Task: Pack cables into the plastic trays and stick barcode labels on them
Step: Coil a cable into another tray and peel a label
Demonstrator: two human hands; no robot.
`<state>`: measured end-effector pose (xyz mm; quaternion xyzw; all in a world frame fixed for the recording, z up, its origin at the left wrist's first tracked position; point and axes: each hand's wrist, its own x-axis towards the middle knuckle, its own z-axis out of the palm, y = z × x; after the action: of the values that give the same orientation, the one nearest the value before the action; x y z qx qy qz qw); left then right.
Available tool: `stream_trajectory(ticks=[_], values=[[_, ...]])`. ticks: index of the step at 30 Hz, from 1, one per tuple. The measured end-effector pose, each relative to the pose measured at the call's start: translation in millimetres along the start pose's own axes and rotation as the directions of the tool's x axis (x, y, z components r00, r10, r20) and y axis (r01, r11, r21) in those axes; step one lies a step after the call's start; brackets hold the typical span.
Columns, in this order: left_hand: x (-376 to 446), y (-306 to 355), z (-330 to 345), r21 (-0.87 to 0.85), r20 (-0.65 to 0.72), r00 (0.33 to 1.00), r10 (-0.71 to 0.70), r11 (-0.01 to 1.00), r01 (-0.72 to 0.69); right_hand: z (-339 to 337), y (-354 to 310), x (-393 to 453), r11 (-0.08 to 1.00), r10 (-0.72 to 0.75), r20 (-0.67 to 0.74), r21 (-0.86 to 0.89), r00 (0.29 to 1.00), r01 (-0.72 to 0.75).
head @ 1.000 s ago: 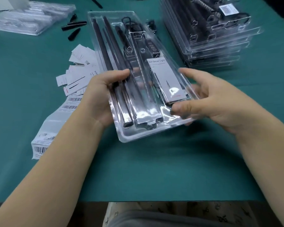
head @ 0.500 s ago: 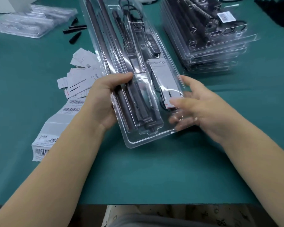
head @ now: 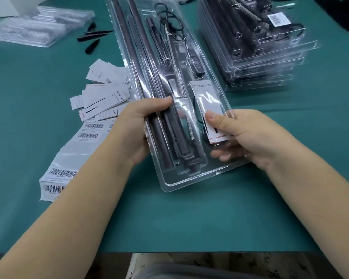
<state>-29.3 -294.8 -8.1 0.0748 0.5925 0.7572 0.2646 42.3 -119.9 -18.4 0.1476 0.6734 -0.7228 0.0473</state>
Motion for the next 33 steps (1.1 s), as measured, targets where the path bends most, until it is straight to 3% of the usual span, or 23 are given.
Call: stream_trajectory(ticks=[5, 9, 12, 16, 19, 22, 27, 33], values=[[0.8, 3.1, -2.2, -0.046, 0.027, 0.999, -0.026, 0.999, 0.027, -4.6, -3.1, -2.1, 0.997, -0.009, 0.094, 0.079, 0.996, 0.001], [-0.4, 3.9, -3.8, -0.045, 0.105, 0.993, -0.055, 0.997, 0.06, -5.2, -2.1, -2.7, 0.984, -0.023, 0.067, 0.179, 0.997, 0.011], [-2.1, 7.2, -7.0, 0.011, 0.144, 0.988, -0.061, 0.998, 0.06, -3.7, -2.3, -1.8, 0.988, -0.065, 0.075, 0.142, 0.995, 0.054], [-0.5, 18.1, -10.8, -0.039, -0.007, 1.0, 0.0, 0.999, -0.001, -4.0, -0.7, -2.1, 0.994, -0.06, 0.113, 0.098, 0.992, 0.049], [-1.0, 23.8, -13.7, -0.026, -0.187, 0.982, 0.004, 1.0, -0.009, -8.8, -1.2, -4.9, 0.997, 0.035, 0.243, 0.063, 0.969, -0.052], [-4.3, 24.2, -13.4, -0.029, -0.195, 0.98, -0.034, 0.999, 0.029, -10.3, -2.8, -7.7, 0.998, 0.056, 0.343, -0.008, 0.938, -0.056], [-11.2, 24.6, -10.0, 0.023, -0.112, 0.988, -0.109, 0.993, 0.112, -4.9, -3.1, -4.6, 0.988, -0.051, 0.206, 0.156, 0.977, 0.018], [-13.3, 15.4, 0.0, 0.116, -0.032, 0.987, -0.155, 0.981, 0.158, 4.3, -1.2, 4.7, 0.947, 0.017, 0.007, 0.32, 1.0, -0.018]])
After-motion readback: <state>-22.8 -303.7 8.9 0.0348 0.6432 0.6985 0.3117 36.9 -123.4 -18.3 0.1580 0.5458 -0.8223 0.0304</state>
